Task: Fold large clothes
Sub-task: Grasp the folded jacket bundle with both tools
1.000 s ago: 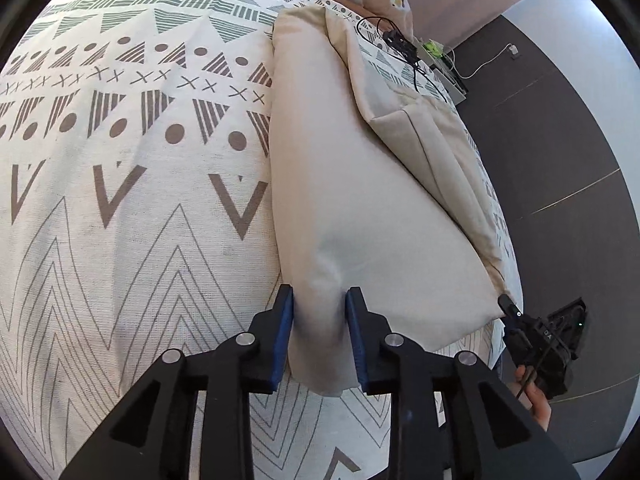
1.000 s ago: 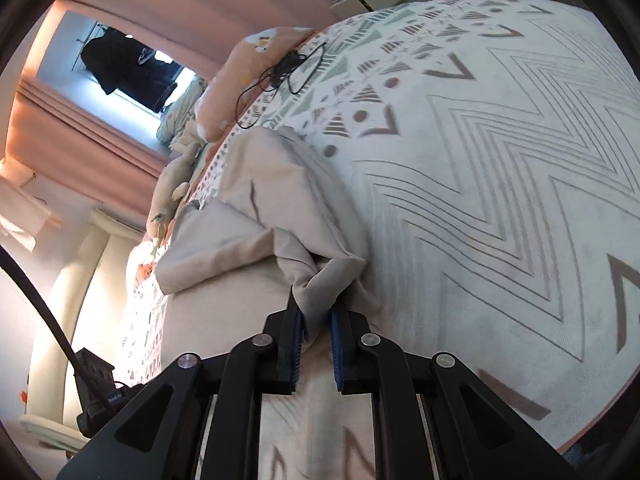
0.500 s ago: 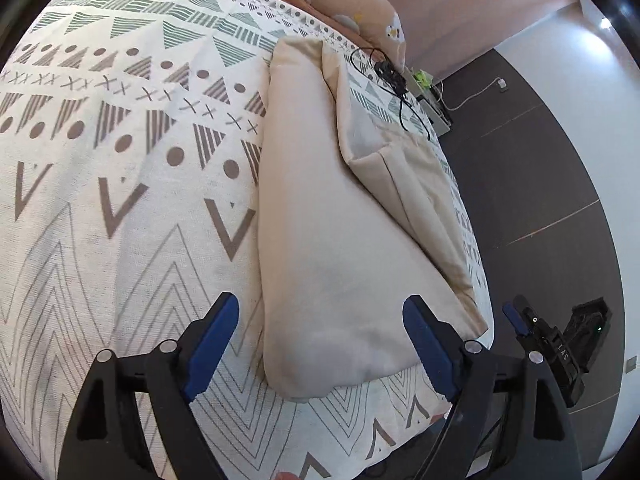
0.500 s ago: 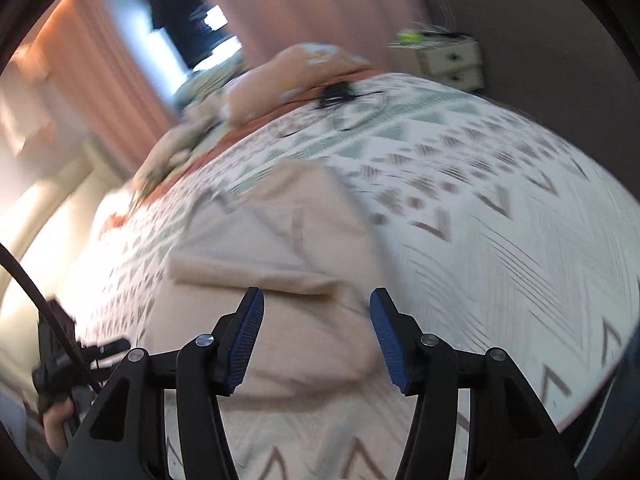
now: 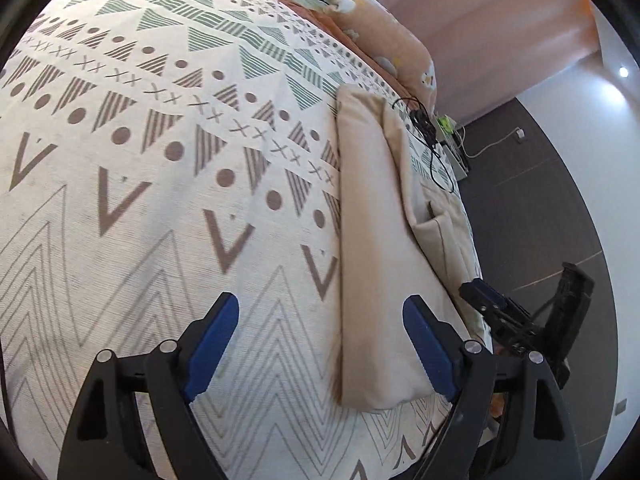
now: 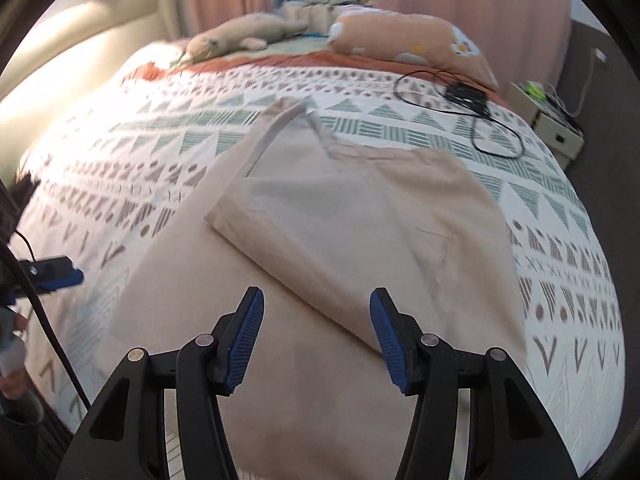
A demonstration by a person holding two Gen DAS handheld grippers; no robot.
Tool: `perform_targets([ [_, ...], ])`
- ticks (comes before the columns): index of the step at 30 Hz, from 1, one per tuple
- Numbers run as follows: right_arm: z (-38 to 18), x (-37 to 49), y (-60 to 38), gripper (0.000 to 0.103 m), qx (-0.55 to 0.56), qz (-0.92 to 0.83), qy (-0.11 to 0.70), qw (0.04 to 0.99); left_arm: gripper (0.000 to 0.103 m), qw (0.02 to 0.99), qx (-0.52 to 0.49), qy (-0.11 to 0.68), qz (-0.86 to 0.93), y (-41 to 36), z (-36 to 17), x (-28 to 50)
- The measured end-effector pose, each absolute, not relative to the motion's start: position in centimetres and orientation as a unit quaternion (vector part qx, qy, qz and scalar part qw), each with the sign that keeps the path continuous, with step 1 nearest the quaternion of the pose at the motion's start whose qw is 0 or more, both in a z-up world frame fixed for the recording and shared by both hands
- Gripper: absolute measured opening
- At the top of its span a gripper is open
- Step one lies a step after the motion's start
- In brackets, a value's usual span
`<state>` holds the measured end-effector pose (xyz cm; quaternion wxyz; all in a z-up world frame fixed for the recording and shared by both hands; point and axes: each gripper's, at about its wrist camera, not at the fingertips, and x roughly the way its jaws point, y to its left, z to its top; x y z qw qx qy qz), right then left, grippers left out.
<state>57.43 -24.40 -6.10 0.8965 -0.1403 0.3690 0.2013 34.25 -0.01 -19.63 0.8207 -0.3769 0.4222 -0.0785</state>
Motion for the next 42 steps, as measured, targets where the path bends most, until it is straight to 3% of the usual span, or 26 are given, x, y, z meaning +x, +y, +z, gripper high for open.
perform_targets([
  [7, -7.9, 61.2, -21.1, 0.052, -0.191, 0.192, 0.381, 0.884, 0.085, 0.820, -0.385, 0.418, -0.065, 1.5, -20.1, 34.3],
  [10, -7.2, 62.1, -21.5, 0.012, -0.160, 0.189, 0.366, 0.897, 0.085, 0.821, -0.384, 0.418, -0.065, 1.7, -20.1, 34.4],
  [11, -7.0, 62.2, -22.0, 0.008, -0.154, 0.180, 0.359, 0.903, 0.085, 0.821, -0.382, 0.418, -0.064, 1.7, -20.0, 34.5],
  [22, -4.2, 65.3, -29.5, 0.005, -0.044, 0.118, 0.338, 0.933, 0.085, 0.825, -0.362, 0.430, -0.063, 0.2, -19.5, 37.2],
  [27, -4.5, 66.9, -31.6, 0.017, 0.003, 0.093, 0.368, 0.925, 0.085, 0.829, -0.349, 0.432, -0.069, -0.3, -18.7, 39.3],
  [28, -4.5, 66.8, -31.6, 0.040, 0.001, 0.094, 0.361, 0.928, 0.085, 0.829, -0.346, 0.434, -0.071, -0.4, -18.6, 39.6],
  [29, -4.6, 66.8, -31.4, 0.086, 0.002, 0.102, 0.363, 0.926, 0.085, 0.829, -0.342, 0.436, -0.073, -0.6, -18.5, 40.2],
  [30, -4.9, 66.8, -31.1, 0.102, 0.002, 0.107, 0.367, 0.924, 0.085, 0.829, -0.339, 0.438, -0.074, -0.8, -18.4, 40.6],
  [39, -8.9, 69.5, -29.7, 0.100, -0.057, 0.118, 0.430, 0.893, 0.085, 0.829, -0.303, 0.463, -0.089, -2.7, -18.7, 45.6],
  [41, -9.5, 70.7, -29.7, 0.075, -0.070, 0.104, 0.443, 0.888, 0.084, 0.829, -0.292, 0.469, -0.091, -3.3, -18.9, 46.9],
  [42, -9.8, 71.5, -29.7, 0.070, -0.069, 0.102, 0.450, 0.884, 0.083, 0.828, -0.289, 0.471, -0.093, -3.5, -19.0, 47.5],
])
